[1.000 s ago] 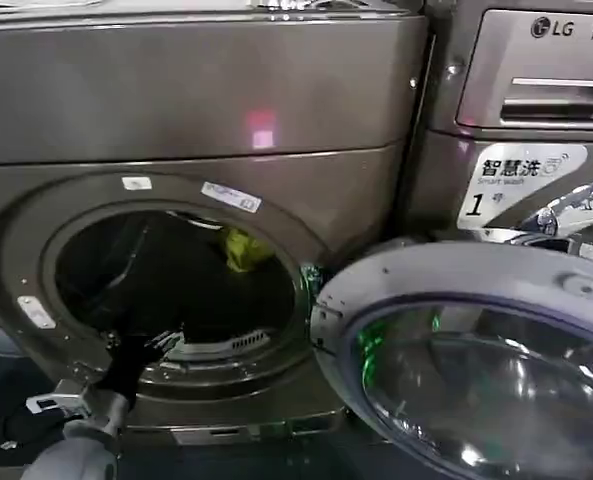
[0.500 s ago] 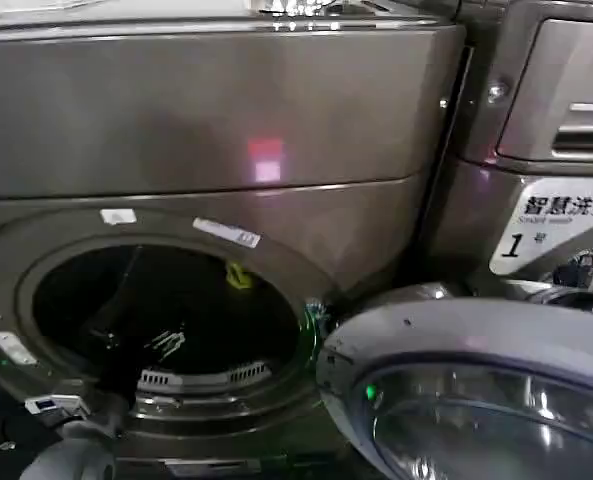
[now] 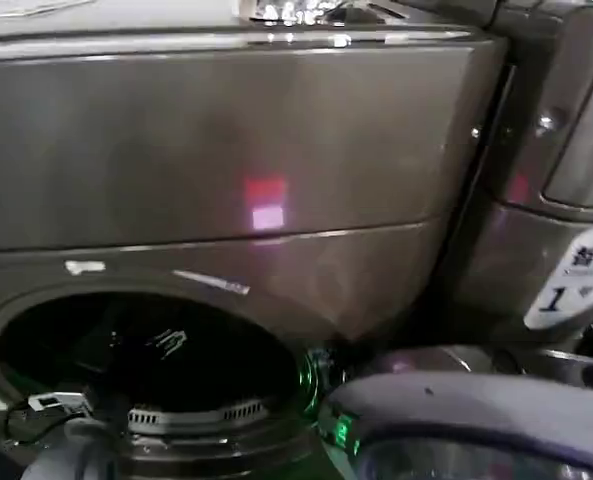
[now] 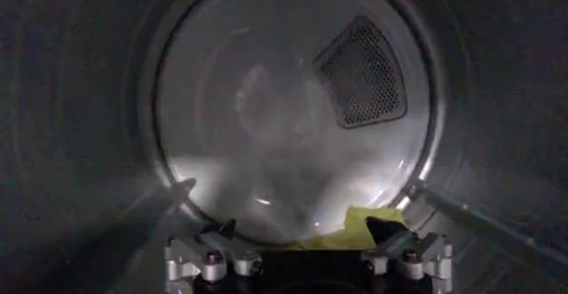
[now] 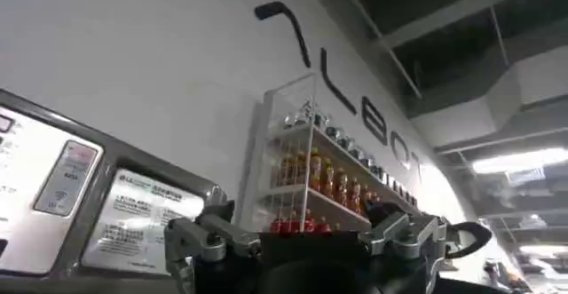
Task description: Grasp the clothes from the dryer.
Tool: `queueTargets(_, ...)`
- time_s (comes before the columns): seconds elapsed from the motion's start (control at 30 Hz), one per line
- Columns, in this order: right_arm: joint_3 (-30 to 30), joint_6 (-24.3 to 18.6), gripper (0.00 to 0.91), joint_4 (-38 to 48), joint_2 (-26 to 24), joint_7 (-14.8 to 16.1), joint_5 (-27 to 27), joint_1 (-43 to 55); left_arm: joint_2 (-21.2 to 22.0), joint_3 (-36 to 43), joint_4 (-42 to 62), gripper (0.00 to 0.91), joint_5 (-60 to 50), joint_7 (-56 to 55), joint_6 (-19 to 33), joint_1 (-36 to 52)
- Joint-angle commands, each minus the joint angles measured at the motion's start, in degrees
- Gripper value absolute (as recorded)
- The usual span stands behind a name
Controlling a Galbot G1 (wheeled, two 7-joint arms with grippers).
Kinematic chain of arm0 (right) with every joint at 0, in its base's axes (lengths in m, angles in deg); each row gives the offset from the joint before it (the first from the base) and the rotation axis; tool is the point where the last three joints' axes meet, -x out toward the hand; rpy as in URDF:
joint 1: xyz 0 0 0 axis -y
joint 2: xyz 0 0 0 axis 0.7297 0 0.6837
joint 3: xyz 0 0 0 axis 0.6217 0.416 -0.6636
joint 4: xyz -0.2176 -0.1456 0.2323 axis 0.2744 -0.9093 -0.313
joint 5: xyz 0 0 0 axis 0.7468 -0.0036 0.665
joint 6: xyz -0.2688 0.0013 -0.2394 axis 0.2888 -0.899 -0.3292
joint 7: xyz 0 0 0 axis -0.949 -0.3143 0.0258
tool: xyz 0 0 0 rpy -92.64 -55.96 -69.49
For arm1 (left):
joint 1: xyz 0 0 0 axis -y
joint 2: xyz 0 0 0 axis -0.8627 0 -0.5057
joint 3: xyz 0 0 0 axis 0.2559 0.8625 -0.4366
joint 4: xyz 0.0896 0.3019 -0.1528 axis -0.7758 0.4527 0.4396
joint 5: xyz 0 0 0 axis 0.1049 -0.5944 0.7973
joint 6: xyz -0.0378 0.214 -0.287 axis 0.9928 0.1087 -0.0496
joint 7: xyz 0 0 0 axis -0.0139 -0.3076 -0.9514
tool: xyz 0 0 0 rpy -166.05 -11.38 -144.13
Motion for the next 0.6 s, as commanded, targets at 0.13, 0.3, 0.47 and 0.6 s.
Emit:
queueTargets(0.13, -0.91, 0.04, 0.907, -0.47, 0.47, -0.42, 0.02, -0.63, -0.26, 0.27, -0.14, 0.907, 0.14, 0.08, 0.09, -0.06)
queueTargets(0.3, -1.67, -0.07, 0.907, -0.54, 0.45, -0.76, -0.19, -1.24, -0.89, 0.93, 1.11, 0.907, 1.1, -0.04, 0.77, 1.14)
queueTargets(0.47, -2.61, 0.5, 0.907, -0.8, 0.63, -1.14, -0.14, -2.02, -2.05, 2.6, 5.22, 0.907, 1.65, -0.58, 2.8, 6.15)
queueTargets(0.6, -3.9, 1.08, 0.907, -0.8, 0.54, -1.4, -0.14, -3.09, -3.28, 3.98, 11.14, 0.907, 2.58, -1.24, 3.64, 11.9)
